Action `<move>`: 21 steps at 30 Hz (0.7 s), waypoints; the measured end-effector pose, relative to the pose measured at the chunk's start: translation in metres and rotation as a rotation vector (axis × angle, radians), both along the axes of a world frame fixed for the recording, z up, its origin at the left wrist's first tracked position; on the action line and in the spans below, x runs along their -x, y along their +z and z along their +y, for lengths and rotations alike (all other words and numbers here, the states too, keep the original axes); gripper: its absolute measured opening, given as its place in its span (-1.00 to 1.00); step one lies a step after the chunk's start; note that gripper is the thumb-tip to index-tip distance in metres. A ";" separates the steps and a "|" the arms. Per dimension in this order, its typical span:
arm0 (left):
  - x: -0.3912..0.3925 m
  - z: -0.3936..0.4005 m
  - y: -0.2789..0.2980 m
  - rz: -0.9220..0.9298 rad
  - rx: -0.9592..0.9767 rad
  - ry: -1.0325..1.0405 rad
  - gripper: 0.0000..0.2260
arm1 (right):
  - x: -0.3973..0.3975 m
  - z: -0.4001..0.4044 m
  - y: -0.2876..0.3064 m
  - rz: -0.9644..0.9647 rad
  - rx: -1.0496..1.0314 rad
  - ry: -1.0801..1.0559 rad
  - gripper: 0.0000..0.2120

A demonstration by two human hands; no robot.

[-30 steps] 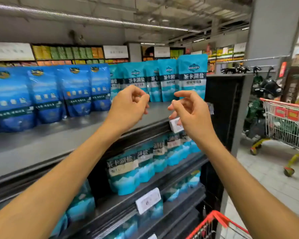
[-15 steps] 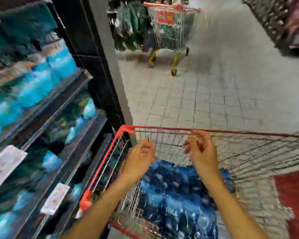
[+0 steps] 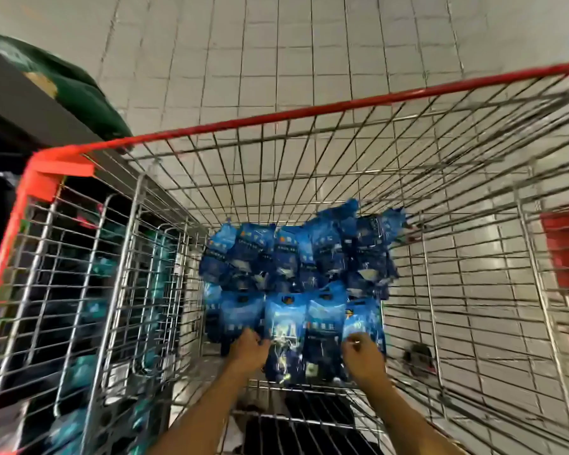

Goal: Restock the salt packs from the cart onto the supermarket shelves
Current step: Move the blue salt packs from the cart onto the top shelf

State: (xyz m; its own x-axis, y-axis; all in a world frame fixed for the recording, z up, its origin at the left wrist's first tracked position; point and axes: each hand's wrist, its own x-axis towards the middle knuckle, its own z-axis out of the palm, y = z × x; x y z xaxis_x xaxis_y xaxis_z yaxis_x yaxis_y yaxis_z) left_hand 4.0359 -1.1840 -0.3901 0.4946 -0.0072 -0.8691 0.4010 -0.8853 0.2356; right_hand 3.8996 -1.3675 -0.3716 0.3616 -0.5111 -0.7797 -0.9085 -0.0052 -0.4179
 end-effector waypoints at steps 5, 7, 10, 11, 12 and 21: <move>0.030 0.007 -0.107 0.093 0.003 0.072 -0.41 | 0.017 0.011 -0.087 0.113 -0.092 0.038 -0.85; 0.040 0.006 -0.131 0.083 0.029 0.123 -0.10 | 0.019 0.015 -0.117 0.131 -0.080 -0.007 -0.72; 0.052 0.007 -0.157 0.054 0.153 0.440 0.43 | 0.016 0.020 -0.148 0.141 -0.061 -0.083 -0.48; 0.057 0.008 -0.166 0.058 0.171 0.548 0.56 | 0.013 0.022 -0.156 0.146 -0.048 -0.108 -0.45; 0.061 0.009 -0.171 0.056 0.165 0.603 0.60 | 0.013 0.024 -0.164 0.148 -0.014 -0.116 -0.42; 0.069 0.009 -0.154 -0.103 -0.096 0.254 0.12 | 0.018 0.037 -0.178 0.037 -0.002 -0.239 -0.43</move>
State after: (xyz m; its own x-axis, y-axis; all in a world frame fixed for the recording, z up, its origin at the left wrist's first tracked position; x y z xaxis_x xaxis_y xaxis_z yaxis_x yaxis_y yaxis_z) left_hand 3.9671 -1.1747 -0.5446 0.5559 0.2086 -0.8046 0.5912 -0.7796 0.2064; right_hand 3.8817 -1.3308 -0.5491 0.2016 -0.5771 -0.7914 -0.8985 0.2127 -0.3841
